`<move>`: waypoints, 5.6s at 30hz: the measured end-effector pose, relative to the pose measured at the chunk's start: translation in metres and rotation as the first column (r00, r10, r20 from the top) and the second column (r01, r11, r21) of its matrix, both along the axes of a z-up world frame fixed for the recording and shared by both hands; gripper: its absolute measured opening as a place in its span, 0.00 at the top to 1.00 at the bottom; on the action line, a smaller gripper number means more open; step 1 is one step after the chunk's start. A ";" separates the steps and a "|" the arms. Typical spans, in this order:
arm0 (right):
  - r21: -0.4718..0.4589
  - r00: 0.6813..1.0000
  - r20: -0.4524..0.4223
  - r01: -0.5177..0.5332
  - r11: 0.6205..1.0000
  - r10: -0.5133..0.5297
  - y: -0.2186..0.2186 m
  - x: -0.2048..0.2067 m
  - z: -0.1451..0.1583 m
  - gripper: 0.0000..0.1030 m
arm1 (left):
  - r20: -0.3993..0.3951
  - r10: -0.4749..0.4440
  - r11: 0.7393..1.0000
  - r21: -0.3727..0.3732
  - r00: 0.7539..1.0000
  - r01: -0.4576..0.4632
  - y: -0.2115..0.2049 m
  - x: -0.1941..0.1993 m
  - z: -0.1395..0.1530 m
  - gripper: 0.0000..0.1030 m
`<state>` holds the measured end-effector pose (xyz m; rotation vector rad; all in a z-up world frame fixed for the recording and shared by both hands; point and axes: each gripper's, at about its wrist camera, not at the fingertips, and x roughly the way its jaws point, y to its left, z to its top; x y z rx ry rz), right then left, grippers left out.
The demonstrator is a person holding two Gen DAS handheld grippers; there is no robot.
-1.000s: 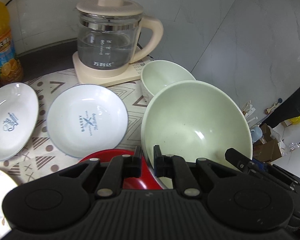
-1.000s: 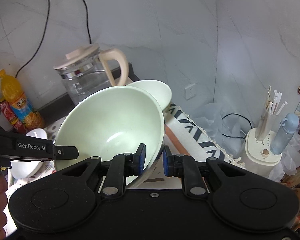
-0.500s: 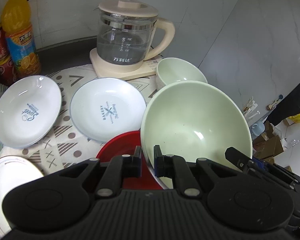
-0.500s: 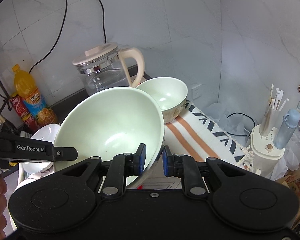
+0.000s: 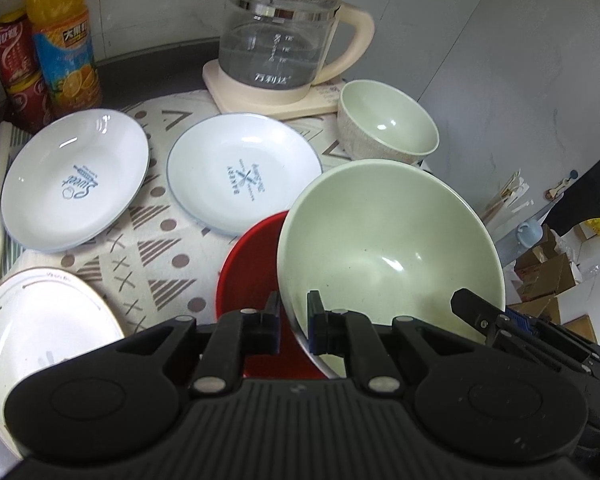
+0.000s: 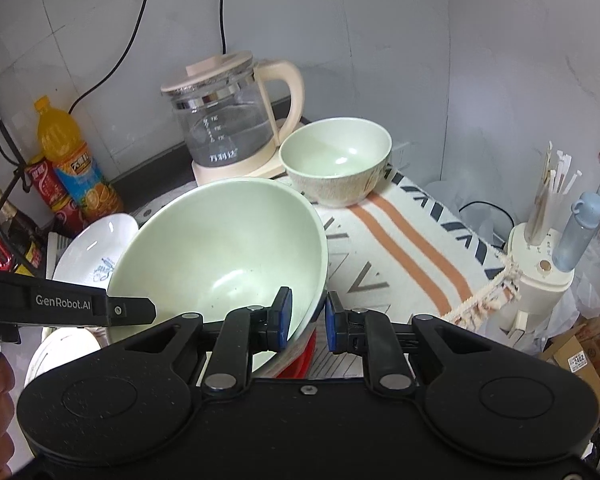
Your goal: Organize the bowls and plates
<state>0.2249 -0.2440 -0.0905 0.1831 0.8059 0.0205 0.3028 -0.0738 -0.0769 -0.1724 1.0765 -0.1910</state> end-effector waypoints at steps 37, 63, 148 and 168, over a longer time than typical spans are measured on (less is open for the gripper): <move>-0.014 0.990 -0.134 -0.046 0.999 0.044 0.017 0.024 -0.032 0.83 | -0.018 0.058 0.995 0.080 0.998 -0.056 0.029 0.009 -0.002 0.42; -0.009 0.982 0.053 0.185 0.983 -0.184 0.021 -0.023 0.013 0.04 | 0.058 -0.009 0.999 0.054 0.998 0.006 0.063 -0.024 0.021 0.00; 0.133 0.985 -0.160 -0.045 0.990 0.066 -0.122 0.249 -0.074 0.67 | -0.075 0.200 0.976 -0.070 0.977 -0.205 -0.099 0.239 -0.075 0.86; 0.119 0.997 -0.058 -0.045 0.992 0.052 -0.116 0.218 -0.046 0.79 | 0.043 0.171 0.982 -0.090 0.984 -0.166 -0.091 0.196 -0.024 0.89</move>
